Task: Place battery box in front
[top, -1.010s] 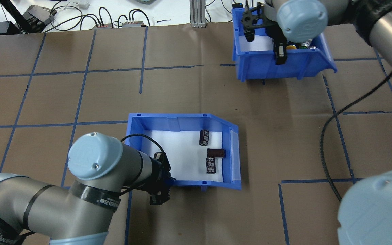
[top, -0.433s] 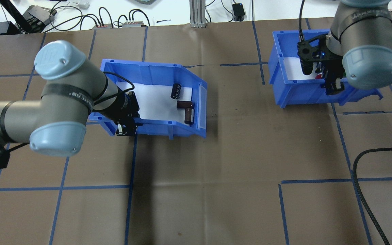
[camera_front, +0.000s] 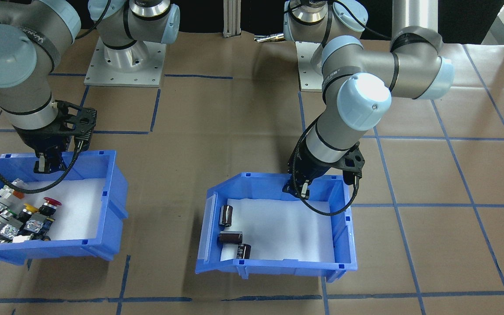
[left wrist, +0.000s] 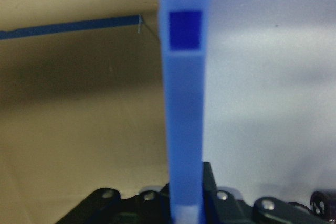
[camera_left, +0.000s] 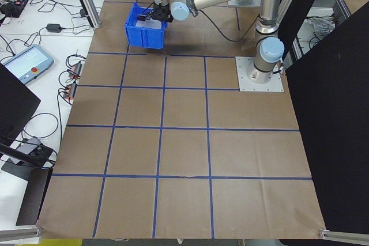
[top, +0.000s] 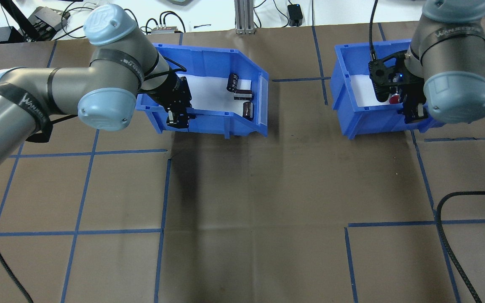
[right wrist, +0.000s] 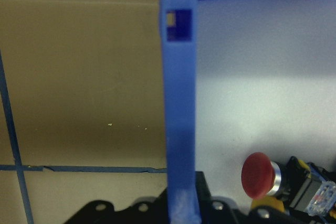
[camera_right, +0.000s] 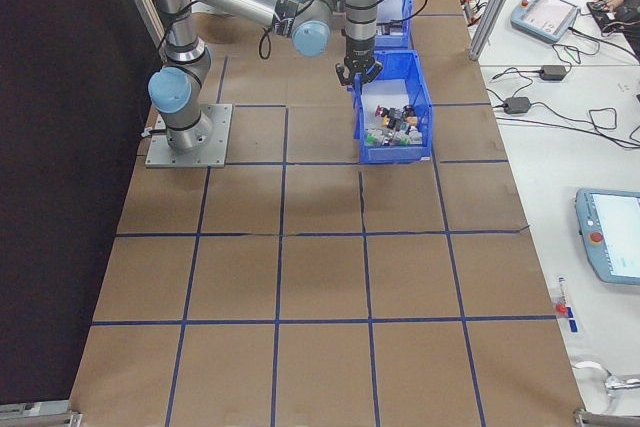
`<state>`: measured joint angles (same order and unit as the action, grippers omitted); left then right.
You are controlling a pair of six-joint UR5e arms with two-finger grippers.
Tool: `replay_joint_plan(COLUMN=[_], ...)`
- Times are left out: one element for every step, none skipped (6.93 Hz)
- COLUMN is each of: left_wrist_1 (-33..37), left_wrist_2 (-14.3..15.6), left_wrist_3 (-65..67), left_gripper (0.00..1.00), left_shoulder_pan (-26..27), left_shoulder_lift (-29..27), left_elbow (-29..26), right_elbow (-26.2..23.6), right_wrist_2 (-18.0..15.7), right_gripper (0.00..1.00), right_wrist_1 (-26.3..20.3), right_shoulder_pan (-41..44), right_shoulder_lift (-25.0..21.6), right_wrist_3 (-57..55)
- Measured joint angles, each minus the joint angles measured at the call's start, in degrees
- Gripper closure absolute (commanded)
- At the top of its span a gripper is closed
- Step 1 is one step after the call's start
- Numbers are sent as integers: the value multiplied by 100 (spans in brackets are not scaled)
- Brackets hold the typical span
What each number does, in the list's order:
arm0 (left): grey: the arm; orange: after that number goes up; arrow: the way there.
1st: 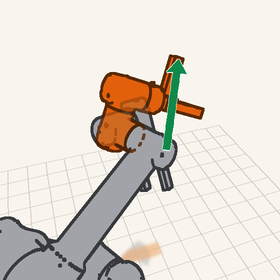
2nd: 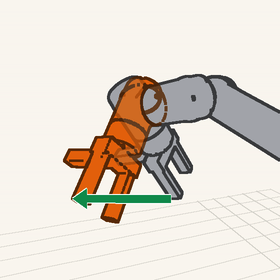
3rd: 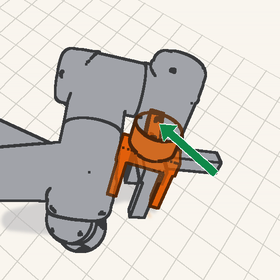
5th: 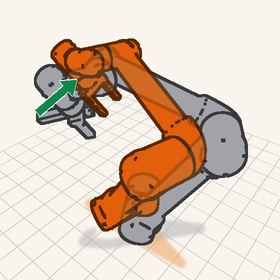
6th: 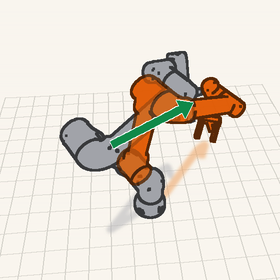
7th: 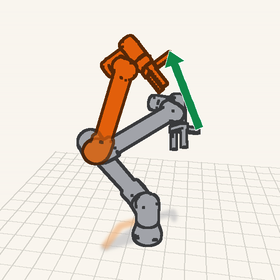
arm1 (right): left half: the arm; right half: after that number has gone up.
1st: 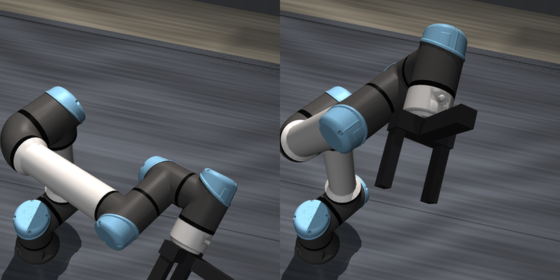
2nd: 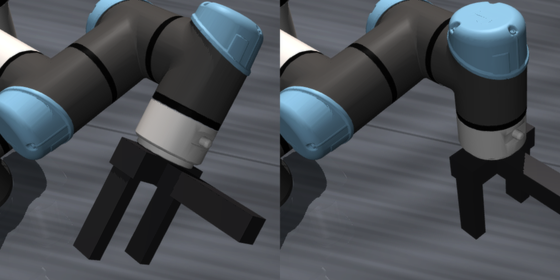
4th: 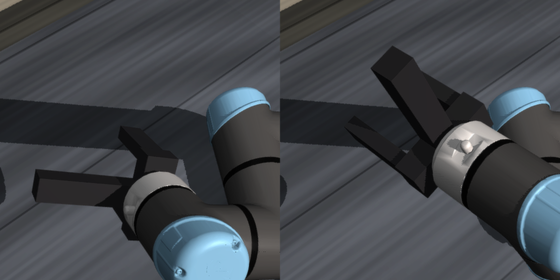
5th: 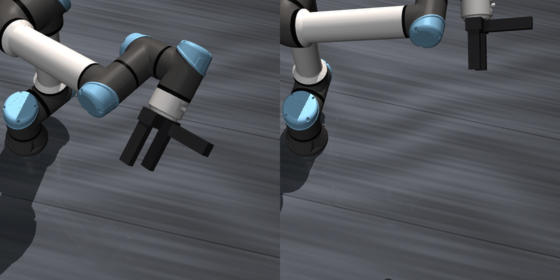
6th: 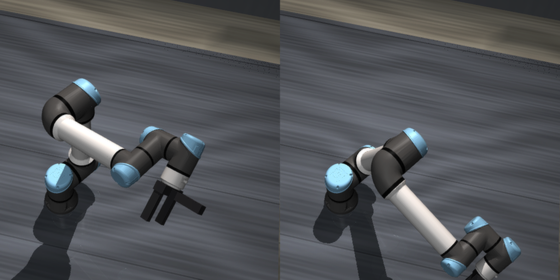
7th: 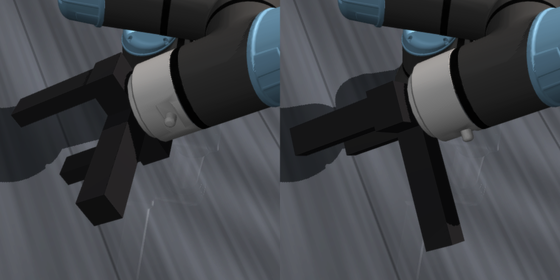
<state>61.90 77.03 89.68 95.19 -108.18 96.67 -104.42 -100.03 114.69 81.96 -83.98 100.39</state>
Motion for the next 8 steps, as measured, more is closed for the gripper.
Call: replay_joint_plan(left_wrist_1=[-66,-94,-122,-170,-205,-219,-229,-237], left_wrist_2=[-66,-133,-167,-184,-258,-363,-407,-420], left_wrist_3=[232,491,757,946,1042,1083,1087,1080], left_gripper=[91,85,84,82,74,25,6,6], left_shoulder_pan=[167,354,539,691,771,807,815,812], left_shoulder_lift=[-353,-664,-904,-1080,-1164,-1187,-1197,-1186], left_elbow=[-366,-722,-955,-1088,-1135,-1136,-1146,-1162], right_elbow=[-11,-14,-17,-17,-17,-17,-20,-78], right_wrist_2=[-4,-6,-5,-1,-1,-5,-6,-7], right_gripper=[100,100,100,100,100,100,100,100], right_wrist_1=[8,12,11,10,9,9,5,0], right_shoulder_pan=[-6,-28,-72,-110,-127,-133,-135,-136], right_shoulder_lift=[-2,-7,-10,-10,-7,-6,-7,-37], right_wrist_3=[62,139,194,243,273,288,291,288])
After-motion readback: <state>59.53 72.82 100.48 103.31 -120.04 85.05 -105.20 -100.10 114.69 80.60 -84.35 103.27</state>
